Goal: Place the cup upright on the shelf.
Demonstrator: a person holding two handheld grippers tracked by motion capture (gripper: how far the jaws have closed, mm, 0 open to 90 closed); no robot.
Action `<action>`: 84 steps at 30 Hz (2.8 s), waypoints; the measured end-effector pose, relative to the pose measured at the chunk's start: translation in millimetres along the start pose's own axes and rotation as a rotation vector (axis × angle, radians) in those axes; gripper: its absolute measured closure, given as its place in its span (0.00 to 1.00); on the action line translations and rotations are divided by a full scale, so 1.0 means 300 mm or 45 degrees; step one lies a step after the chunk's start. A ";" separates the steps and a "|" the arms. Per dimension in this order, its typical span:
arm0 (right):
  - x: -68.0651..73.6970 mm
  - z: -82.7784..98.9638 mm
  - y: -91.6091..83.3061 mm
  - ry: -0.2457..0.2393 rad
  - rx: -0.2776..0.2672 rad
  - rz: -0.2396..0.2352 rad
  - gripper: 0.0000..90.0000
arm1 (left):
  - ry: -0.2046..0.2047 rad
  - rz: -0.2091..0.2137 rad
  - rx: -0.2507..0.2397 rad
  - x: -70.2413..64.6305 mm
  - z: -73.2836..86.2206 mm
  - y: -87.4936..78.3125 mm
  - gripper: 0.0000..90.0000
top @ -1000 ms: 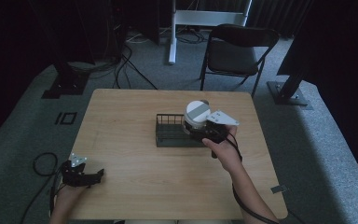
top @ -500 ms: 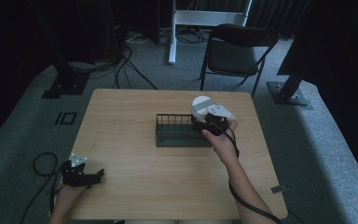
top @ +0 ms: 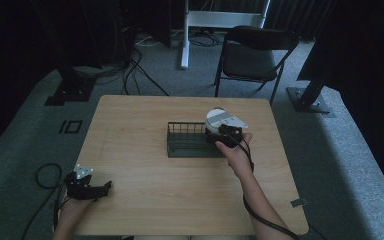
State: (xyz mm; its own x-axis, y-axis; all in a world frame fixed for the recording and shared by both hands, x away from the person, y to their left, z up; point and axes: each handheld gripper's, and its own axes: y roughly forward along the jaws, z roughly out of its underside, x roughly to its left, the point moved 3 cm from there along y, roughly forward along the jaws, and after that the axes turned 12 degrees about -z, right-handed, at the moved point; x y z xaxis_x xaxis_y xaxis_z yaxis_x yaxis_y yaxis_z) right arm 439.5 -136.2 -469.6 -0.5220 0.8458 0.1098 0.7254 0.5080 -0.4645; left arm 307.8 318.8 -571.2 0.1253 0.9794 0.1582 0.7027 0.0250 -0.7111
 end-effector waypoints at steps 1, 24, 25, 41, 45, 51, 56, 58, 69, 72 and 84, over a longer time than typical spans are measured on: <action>0.001 0.004 0.003 -0.002 0.005 0.001 0.20 | 0.000 0.000 0.000 0.000 0.000 0.000 0.00; -0.003 0.067 0.032 0.000 0.029 -0.015 0.20 | 0.000 0.000 0.000 0.000 0.000 0.000 0.00; -0.004 0.067 0.033 -0.003 0.025 -0.019 0.20 | 0.000 0.000 0.000 0.000 0.000 0.000 0.00; 0.001 0.065 -0.007 -0.015 -0.036 -0.088 0.14 | 0.000 0.000 0.000 0.000 0.000 0.000 0.00; 0.007 0.069 -0.025 -0.025 -0.034 -0.108 0.14 | 0.000 0.000 0.000 0.000 0.000 0.000 0.00; 0.004 0.071 -0.047 -0.020 -0.048 -0.103 0.14 | 0.000 0.000 0.000 0.000 0.000 0.000 0.00; -0.003 0.077 -0.063 -0.023 -0.057 -0.095 0.14 | 0.000 0.000 0.000 0.000 0.000 0.000 0.00; -0.004 0.077 -0.074 -0.028 -0.064 -0.097 0.14 | 0.000 0.000 0.000 0.000 0.000 0.000 0.00; -0.012 0.110 -0.138 -0.040 -0.076 -0.097 0.14 | 0.000 0.000 0.000 0.000 0.000 0.000 0.00; -0.018 0.117 -0.149 -0.035 -0.078 -0.094 0.14 | 0.000 0.000 0.000 0.000 0.000 0.000 0.00; -0.070 0.179 -0.209 -0.009 -0.085 -0.059 0.14 | 0.000 0.000 0.000 0.000 0.000 0.000 0.00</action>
State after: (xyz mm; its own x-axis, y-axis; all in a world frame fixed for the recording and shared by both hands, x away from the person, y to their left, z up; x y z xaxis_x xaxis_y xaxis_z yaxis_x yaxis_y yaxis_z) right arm 380.9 -194.8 -489.9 -0.5591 0.8199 0.1233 0.7284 0.5567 -0.3994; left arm 307.8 318.7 -571.2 0.1254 0.9794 0.1582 0.7026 0.0249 -0.7112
